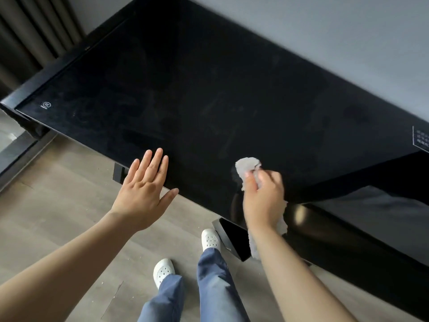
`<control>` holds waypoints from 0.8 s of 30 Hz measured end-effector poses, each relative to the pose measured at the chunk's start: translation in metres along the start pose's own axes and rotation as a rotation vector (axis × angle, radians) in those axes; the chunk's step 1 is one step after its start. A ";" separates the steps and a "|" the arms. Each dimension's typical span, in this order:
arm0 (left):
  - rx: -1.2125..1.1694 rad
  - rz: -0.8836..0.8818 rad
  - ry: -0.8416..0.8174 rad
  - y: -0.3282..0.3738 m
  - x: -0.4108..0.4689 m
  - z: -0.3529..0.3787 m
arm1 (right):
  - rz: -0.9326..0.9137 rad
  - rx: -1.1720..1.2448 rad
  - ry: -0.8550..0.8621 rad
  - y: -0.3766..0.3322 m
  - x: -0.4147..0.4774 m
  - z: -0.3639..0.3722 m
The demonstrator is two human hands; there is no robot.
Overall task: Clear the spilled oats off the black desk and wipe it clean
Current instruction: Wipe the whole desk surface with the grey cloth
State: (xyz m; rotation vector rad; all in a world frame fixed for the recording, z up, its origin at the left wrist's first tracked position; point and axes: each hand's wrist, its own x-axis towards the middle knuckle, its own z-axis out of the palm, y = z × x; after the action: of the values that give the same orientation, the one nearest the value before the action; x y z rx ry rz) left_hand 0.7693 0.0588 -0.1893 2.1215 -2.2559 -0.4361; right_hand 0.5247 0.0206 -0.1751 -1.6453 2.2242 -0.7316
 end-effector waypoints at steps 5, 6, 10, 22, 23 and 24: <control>0.002 0.009 -0.023 -0.001 -0.002 0.003 | -0.232 0.073 -0.170 -0.010 -0.076 0.013; 0.005 0.008 -0.026 -0.002 -0.002 0.003 | -0.199 0.130 -0.234 -0.010 -0.082 0.011; -0.016 0.017 -0.074 -0.003 -0.003 0.003 | -0.070 0.316 -0.271 -0.018 -0.071 -0.015; -0.220 -0.030 0.034 0.005 0.042 -0.063 | 0.030 0.245 -0.014 -0.038 0.097 -0.037; -0.236 -0.040 0.032 0.004 0.052 -0.065 | 0.033 0.230 -0.005 -0.038 0.113 -0.034; -0.251 -0.053 0.025 0.003 0.061 -0.065 | 0.031 0.214 -0.002 -0.039 0.128 -0.032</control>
State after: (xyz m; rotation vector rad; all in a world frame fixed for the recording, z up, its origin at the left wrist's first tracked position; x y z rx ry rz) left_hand 0.7745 -0.0130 -0.1374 2.0510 -2.0134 -0.6522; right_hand 0.4998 -0.1024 -0.1176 -1.5046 2.0834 -0.9236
